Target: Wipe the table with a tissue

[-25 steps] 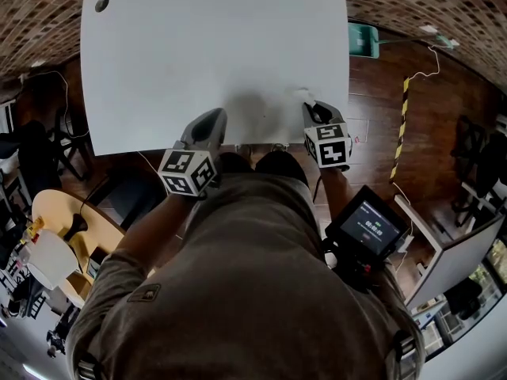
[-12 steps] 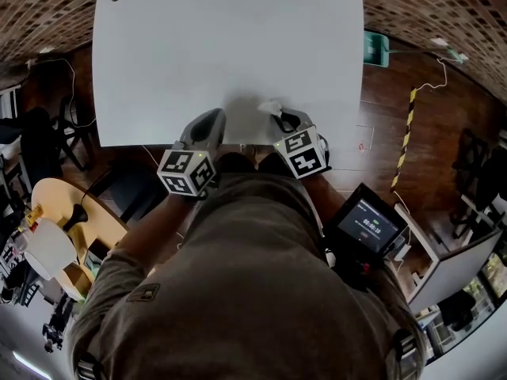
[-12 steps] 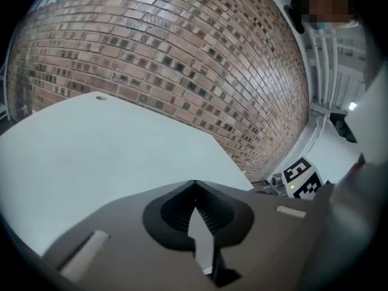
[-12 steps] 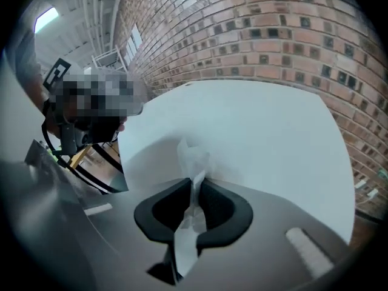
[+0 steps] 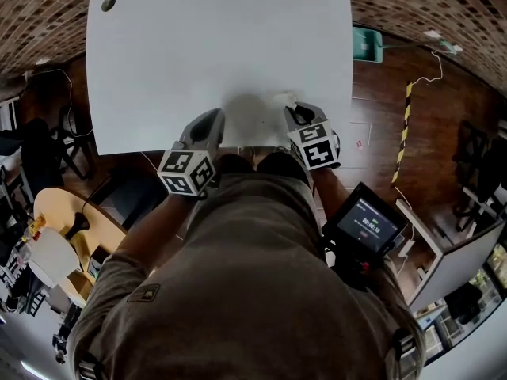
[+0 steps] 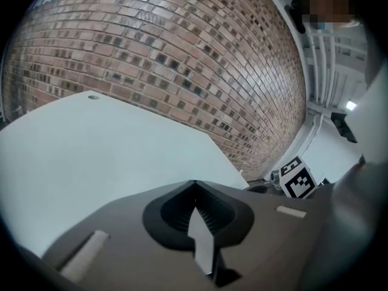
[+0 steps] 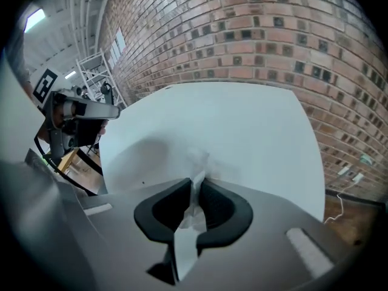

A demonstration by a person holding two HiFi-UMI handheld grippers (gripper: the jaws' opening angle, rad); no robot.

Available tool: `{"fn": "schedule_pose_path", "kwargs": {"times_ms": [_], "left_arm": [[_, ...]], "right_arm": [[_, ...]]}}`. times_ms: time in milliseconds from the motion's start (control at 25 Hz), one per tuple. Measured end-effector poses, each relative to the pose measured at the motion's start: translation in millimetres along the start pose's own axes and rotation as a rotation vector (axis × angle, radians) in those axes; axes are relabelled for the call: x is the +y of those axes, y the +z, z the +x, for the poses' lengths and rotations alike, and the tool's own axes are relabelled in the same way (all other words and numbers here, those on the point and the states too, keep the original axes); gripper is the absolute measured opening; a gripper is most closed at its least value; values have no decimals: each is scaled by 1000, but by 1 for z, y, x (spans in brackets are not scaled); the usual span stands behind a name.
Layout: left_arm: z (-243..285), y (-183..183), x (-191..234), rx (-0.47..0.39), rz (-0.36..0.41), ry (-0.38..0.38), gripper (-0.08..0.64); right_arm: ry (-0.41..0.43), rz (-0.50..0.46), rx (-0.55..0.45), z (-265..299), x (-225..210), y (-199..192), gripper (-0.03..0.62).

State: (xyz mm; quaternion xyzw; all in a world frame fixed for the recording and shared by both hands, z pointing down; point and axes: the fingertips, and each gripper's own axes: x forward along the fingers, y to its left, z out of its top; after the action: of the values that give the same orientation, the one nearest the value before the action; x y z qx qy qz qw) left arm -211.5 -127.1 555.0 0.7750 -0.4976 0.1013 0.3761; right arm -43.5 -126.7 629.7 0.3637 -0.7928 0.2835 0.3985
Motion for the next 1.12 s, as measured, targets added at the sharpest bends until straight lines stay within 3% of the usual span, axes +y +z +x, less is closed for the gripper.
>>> {"fn": "schedule_pose_path", "kwargs": {"times_ms": [200, 360, 800, 1120], "left_arm": [[8, -2, -4, 9, 10, -21, 2], [12, -2, -3, 9, 13, -27, 2], [2, -1, -3, -3, 2, 5, 2], [-13, 2, 3, -18, -2, 36, 2]], "right_arm": [[-84, 79, 0, -14, -37, -14, 54], [-94, 91, 10, -14, -38, -24, 54], [57, -15, 11, 4, 30, -12, 54], [136, -70, 26, 12, 55, -4, 54]]}}
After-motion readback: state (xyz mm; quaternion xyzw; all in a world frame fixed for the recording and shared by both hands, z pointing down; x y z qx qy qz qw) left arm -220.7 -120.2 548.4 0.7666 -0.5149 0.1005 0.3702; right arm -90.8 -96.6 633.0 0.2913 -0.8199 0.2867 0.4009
